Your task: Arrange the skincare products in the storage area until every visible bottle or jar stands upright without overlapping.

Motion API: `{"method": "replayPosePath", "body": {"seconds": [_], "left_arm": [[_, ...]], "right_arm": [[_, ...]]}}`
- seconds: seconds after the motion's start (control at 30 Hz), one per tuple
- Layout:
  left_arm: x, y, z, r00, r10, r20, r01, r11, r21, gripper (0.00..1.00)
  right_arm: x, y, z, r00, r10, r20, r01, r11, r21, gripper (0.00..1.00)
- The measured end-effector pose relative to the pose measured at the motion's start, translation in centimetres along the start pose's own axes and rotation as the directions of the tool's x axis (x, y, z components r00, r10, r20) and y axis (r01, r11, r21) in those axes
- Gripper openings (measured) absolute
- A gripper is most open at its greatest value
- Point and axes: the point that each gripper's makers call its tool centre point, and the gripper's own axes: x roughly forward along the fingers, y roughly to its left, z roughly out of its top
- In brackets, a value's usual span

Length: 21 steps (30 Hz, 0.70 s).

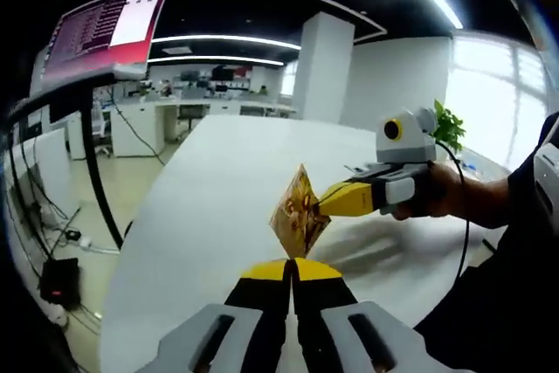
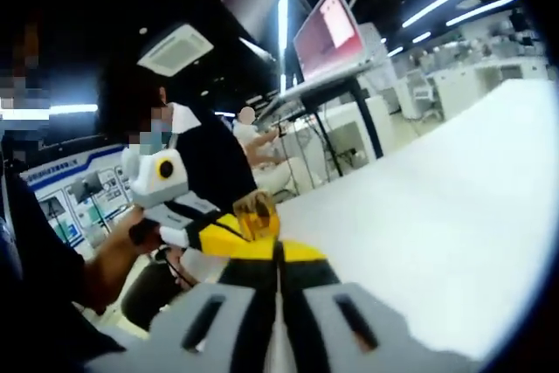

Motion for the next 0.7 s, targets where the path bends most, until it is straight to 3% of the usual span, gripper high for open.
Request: {"method": "replayPosePath", "body": {"seconds": [0.43, 0.7], "left_arm": [[1.1, -3.2, 1.7, 0.998, -0.059, 0.025, 0.058, 0.998, 0.011, 0.0], [1.6, -4.2, 2.0, 0.997, -0.074, 0.019, 0.074, 0.997, 0.028, 0.0]], "right_arm": [[-3.8, 0.4, 0.8, 0.998, -0.037, 0.043, 0.038, 0.999, -0.027, 0.0], [-5.4, 0.7, 0.7, 0.997, -0.049, 0.053, 0.051, 0.998, -0.042, 0.0]]}}
